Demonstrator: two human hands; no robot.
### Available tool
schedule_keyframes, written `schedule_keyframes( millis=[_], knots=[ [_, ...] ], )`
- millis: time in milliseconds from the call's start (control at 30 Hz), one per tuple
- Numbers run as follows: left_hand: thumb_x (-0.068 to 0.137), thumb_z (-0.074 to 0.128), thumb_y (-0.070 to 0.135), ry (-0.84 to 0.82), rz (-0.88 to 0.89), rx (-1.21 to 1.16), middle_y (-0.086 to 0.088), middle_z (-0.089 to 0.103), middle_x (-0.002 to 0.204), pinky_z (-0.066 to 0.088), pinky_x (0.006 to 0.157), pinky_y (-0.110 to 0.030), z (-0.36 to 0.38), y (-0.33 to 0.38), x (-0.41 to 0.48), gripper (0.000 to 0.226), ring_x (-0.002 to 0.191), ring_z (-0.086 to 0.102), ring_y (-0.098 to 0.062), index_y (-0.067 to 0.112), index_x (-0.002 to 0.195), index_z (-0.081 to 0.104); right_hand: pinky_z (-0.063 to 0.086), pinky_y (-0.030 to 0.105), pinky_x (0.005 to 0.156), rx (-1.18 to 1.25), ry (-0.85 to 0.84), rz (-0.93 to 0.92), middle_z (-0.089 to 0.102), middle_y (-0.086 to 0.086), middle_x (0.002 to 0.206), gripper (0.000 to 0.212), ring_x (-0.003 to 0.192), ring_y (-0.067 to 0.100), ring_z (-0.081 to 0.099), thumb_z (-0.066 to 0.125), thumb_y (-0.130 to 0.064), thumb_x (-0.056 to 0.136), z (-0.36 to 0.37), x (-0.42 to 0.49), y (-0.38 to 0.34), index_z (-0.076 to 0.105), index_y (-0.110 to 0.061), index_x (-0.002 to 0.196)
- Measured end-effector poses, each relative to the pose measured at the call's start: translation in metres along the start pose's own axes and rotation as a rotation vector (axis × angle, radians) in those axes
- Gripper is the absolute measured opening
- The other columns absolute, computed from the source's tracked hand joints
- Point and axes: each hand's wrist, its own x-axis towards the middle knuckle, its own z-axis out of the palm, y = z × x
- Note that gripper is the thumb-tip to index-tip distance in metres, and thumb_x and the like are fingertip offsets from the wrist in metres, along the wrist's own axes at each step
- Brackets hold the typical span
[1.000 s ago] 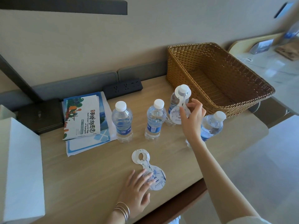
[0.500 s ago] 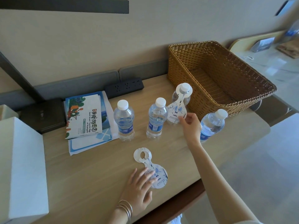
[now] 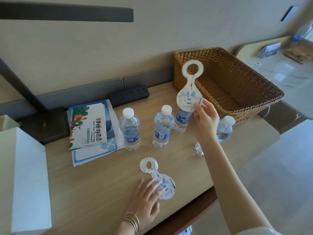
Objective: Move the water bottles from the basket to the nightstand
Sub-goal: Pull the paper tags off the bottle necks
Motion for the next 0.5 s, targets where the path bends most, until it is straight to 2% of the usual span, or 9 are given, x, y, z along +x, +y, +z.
schedule_keyframes(
  millis=[100,167,233,300,367,433,500],
  knots=[
    [0.075,0.056,0.032,0.008,-0.012,-0.029,0.003,0.045,0.141,0.024,0.109,-0.048,-0.001,0.0,-0.001,0.047,0.136,0.035,-0.017,0.028,0.122,0.058,0.051,0.022,0.077,0.106,-0.097,0.057,0.069,0.005,0.105,0.026,0.097,0.012,0.065,0.059,-0.007,0.09,-0.015,-0.009,0.002,0.059,-0.01,0.116],
    [0.076,0.055,0.031,0.016,-0.016,-0.05,0.004,0.046,0.14,0.021,0.11,-0.047,0.0,0.0,-0.002,0.048,0.137,0.035,-0.017,0.027,0.123,0.057,0.05,0.029,0.082,0.145,-0.148,0.121,0.066,0.008,0.107,0.026,0.1,0.019,0.062,0.059,-0.004,0.088,-0.038,-0.029,0.017,0.059,-0.015,0.112],
    [0.076,0.054,0.03,0.025,-0.021,-0.074,0.007,0.046,0.139,0.019,0.113,-0.043,0.0,0.0,-0.003,0.051,0.138,0.033,-0.016,0.025,0.126,0.055,0.047,0.032,0.08,0.115,-0.131,0.212,0.063,0.011,0.105,0.025,0.096,0.022,0.059,0.059,0.0,0.085,-0.065,-0.061,0.041,0.059,-0.017,0.104],
    [0.076,0.054,0.029,0.046,-0.021,-0.088,0.009,0.045,0.14,0.02,0.113,-0.038,-0.001,0.0,-0.001,0.052,0.139,0.03,-0.015,0.022,0.128,0.052,0.051,0.028,0.075,0.029,-0.098,0.32,0.066,0.013,0.102,0.021,0.091,0.023,0.062,0.061,0.002,0.084,-0.093,-0.098,0.068,0.059,-0.013,0.097],
    [0.079,0.053,0.027,0.101,-0.029,-0.128,0.006,0.045,0.139,0.023,0.112,-0.032,-0.001,-0.002,-0.001,0.049,0.138,0.031,-0.016,0.018,0.127,0.05,0.053,0.023,0.068,-0.117,-0.103,0.417,0.069,0.017,0.096,0.027,0.086,0.023,0.065,0.071,-0.006,0.074,-0.111,-0.127,0.09,0.059,-0.008,0.099],
    [0.08,0.05,0.022,0.19,-0.096,-0.231,0.002,0.044,0.137,0.026,0.11,-0.025,-0.001,-0.004,-0.001,0.041,0.136,0.032,-0.016,0.015,0.121,0.051,0.052,0.022,0.063,-0.267,-0.143,0.463,0.071,0.013,0.086,0.036,0.081,0.021,0.066,0.072,-0.015,0.068,-0.12,-0.143,0.106,0.06,-0.004,0.1],
    [0.08,0.049,0.021,0.268,-0.206,-0.312,0.002,0.042,0.134,0.032,0.103,-0.023,-0.005,-0.003,-0.003,0.032,0.131,0.036,-0.014,0.017,0.112,0.05,0.05,0.021,0.062,-0.389,-0.2,0.457,0.069,0.005,0.075,0.029,0.075,0.017,0.066,0.074,-0.011,0.072,-0.119,-0.147,0.117,0.063,-0.007,0.098]
  ],
)
